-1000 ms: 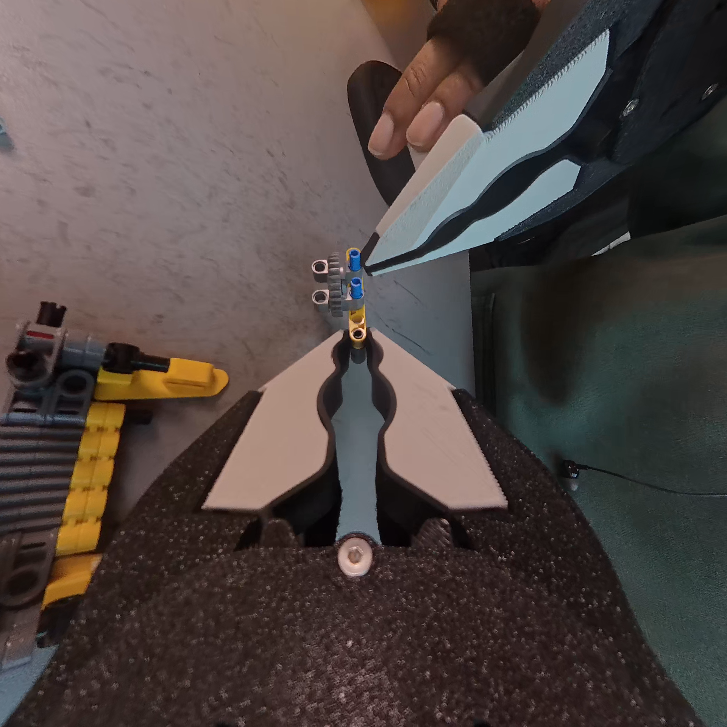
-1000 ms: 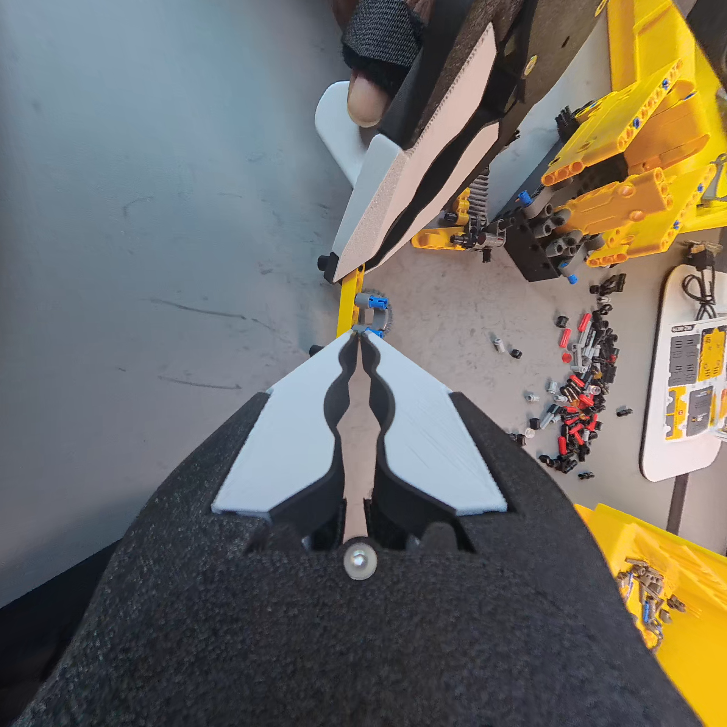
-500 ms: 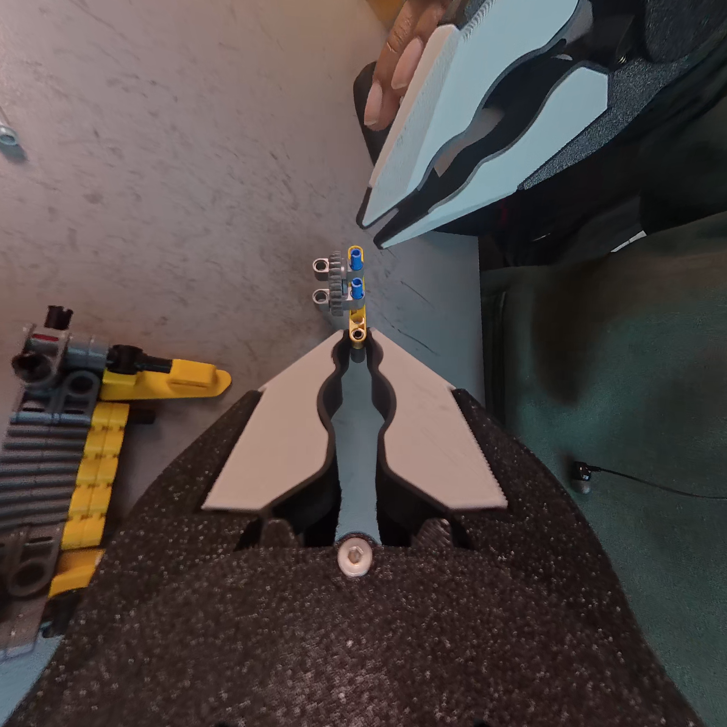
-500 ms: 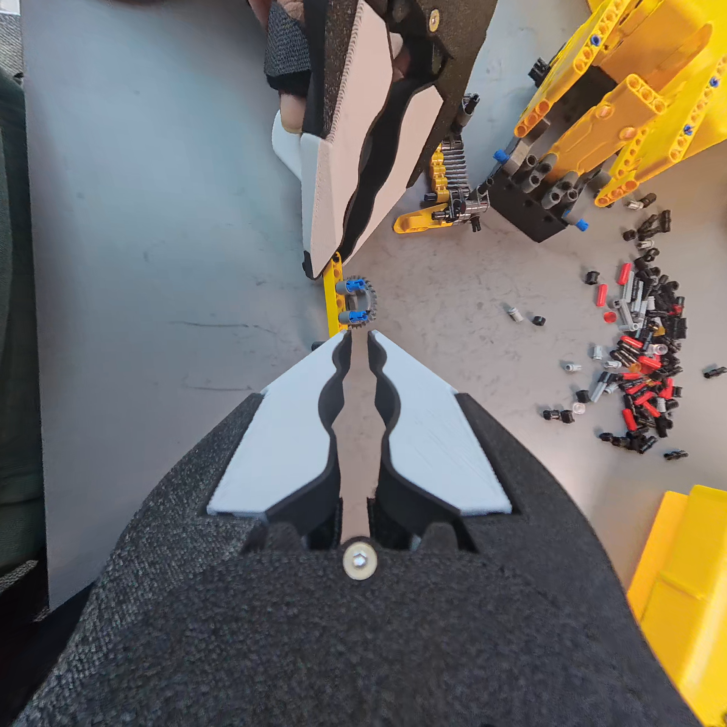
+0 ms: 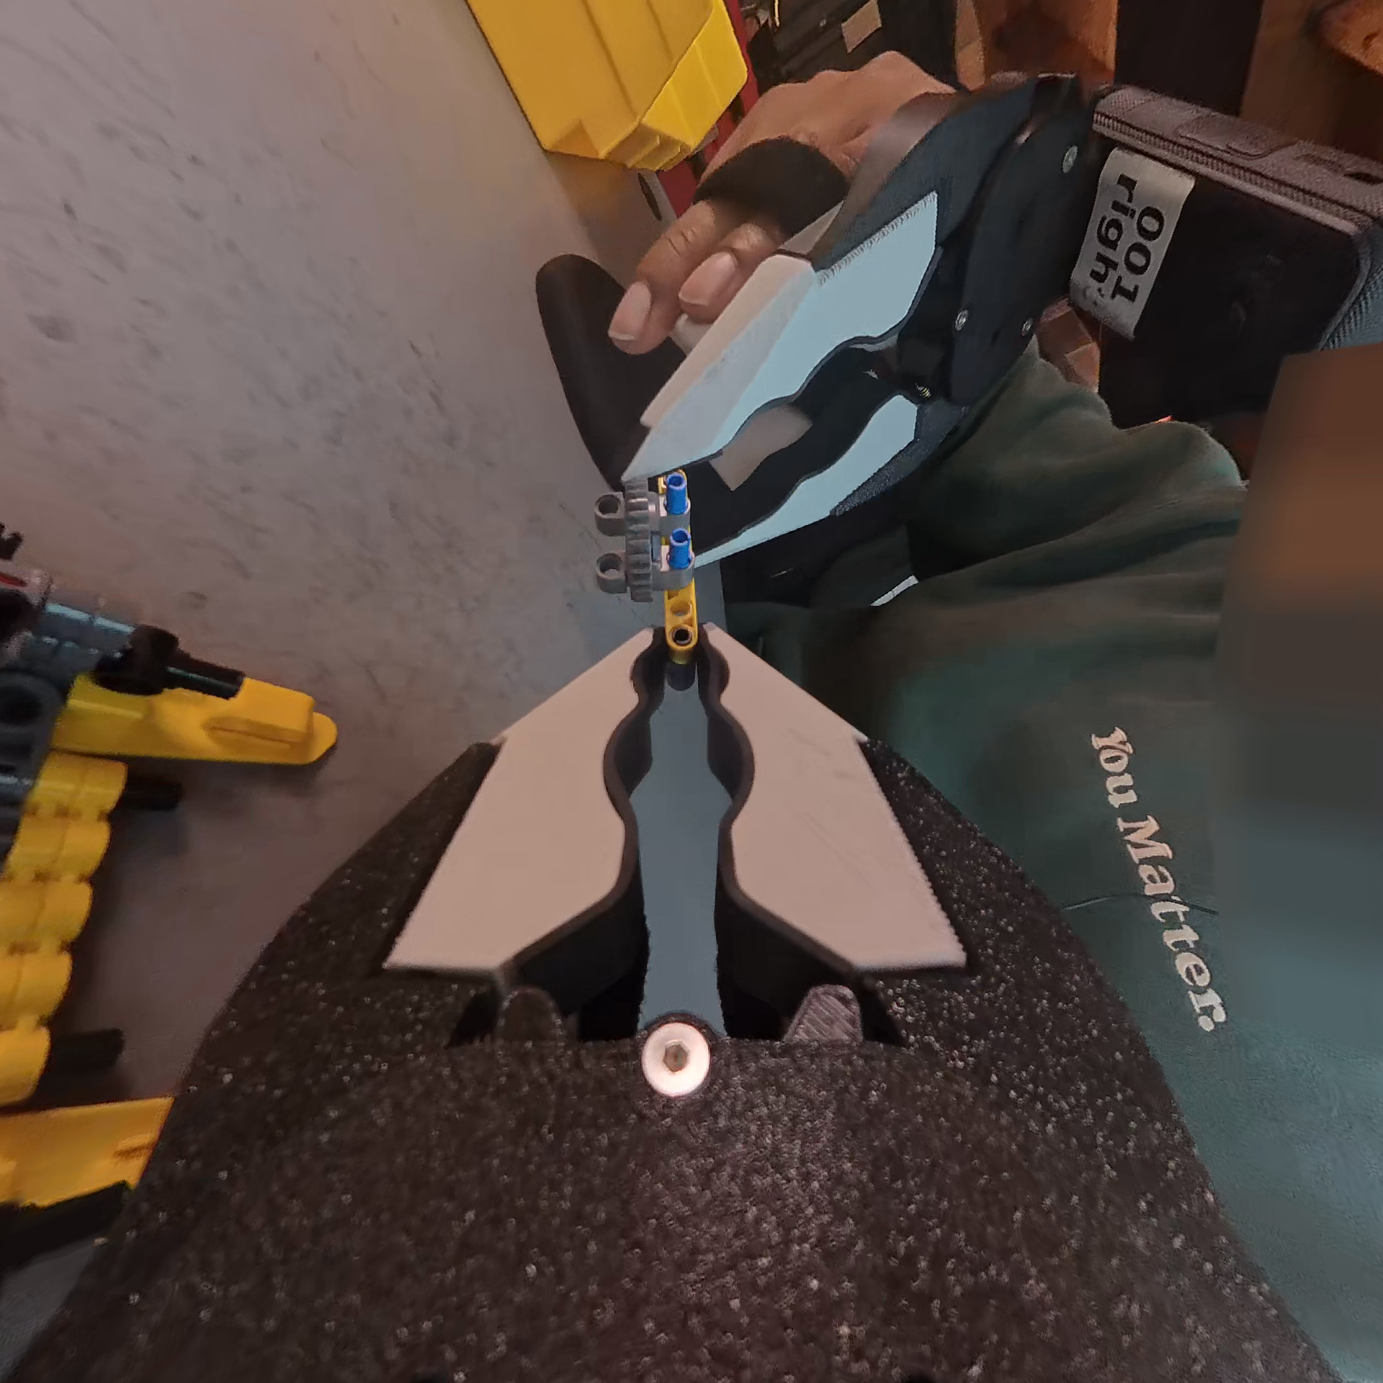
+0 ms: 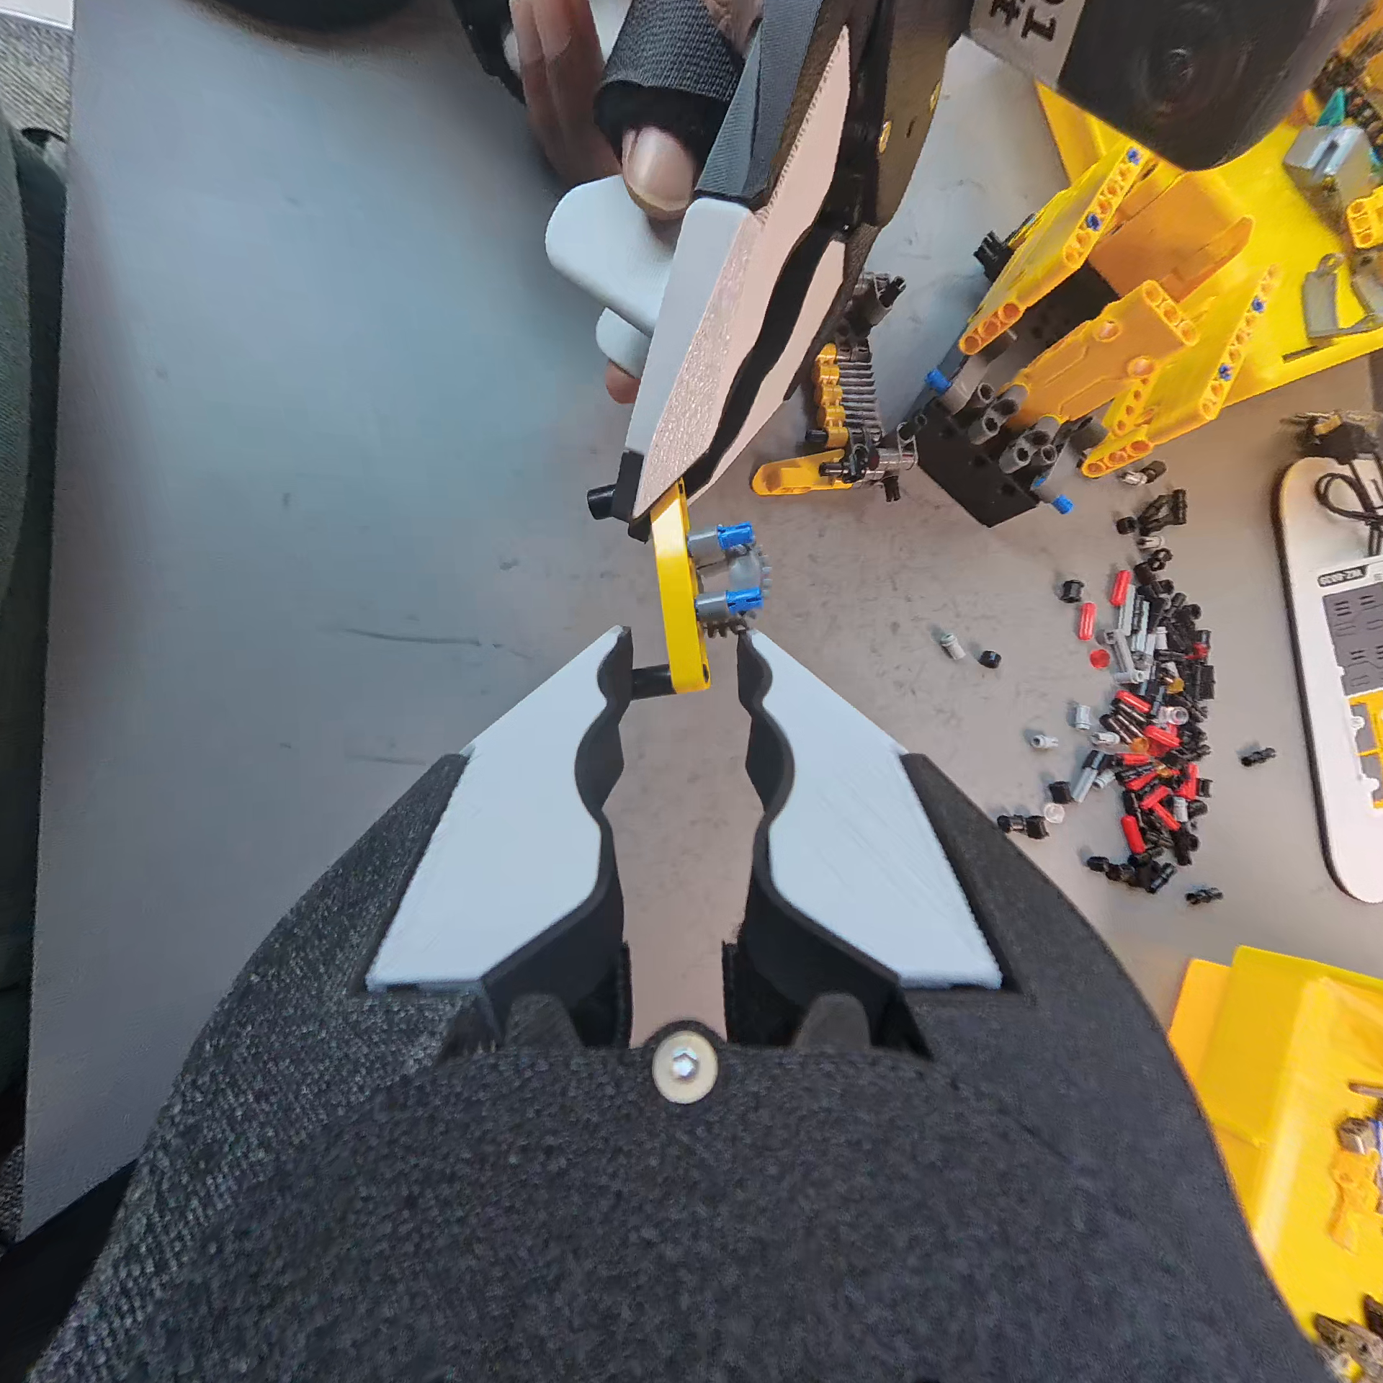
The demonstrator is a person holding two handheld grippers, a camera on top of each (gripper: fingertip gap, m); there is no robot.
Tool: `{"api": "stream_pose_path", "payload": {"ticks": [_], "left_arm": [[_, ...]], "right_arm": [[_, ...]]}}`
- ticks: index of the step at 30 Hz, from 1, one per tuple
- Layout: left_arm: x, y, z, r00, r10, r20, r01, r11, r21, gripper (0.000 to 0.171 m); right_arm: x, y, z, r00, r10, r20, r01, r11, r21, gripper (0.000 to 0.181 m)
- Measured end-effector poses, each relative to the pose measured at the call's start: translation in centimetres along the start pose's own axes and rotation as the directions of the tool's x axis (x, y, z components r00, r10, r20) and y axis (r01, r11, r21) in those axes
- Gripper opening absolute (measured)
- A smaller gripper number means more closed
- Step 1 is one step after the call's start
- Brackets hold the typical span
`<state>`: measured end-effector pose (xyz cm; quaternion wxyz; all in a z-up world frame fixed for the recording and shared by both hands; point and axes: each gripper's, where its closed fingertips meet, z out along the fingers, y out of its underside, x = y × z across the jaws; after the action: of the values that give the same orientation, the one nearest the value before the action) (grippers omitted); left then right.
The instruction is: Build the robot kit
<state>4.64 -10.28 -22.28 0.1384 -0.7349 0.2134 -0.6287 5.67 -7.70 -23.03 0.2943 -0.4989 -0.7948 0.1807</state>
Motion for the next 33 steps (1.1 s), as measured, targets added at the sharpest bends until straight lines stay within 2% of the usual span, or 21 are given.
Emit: {"api": "stream_pose_path", "payload": {"ticks": [7,15,24,26,29,33], "left_arm": [[1.1,-0.8,-0.6,0.996,-0.030,-0.087,0.036,0.998,0.061,0.006],[1.1,-1.3,-0.9,0.996,-0.023,-0.090,0.033,0.994,0.104,0.008],[1.5,-2.4,-1.7,0.996,-0.018,-0.087,0.033,0.984,0.177,0.006],[1.4,-2.6,-1.8,0.998,-0.003,-0.070,0.016,0.981,0.191,0.007],[1.2,-2.9,-2.0,0.996,0.086,0.015,-0.087,0.976,0.200,0.009],[1.0,-3.0,-2.0,0.985,0.144,0.098,-0.161,0.968,0.191,0.015]], "right_arm": [[1.1,-1.2,-1.3,0.998,0.035,-0.053,-0.033,0.998,0.054,0.017],[1.7,-1.5,-1.7,0.994,0.060,-0.090,-0.055,0.997,0.062,0.012],[2.3,-1.6,-2.0,0.979,0.195,-0.063,-0.190,0.978,0.083,0.011],[2.4,-1.5,-1.9,0.967,0.252,-0.044,-0.248,0.965,0.086,0.011],[2.6,-1.2,-1.9,0.952,0.304,-0.027,-0.301,0.950,0.089,0.011],[3.0,-1.1,-2.0,0.962,0.266,-0.062,-0.258,0.959,0.115,0.011]]}}
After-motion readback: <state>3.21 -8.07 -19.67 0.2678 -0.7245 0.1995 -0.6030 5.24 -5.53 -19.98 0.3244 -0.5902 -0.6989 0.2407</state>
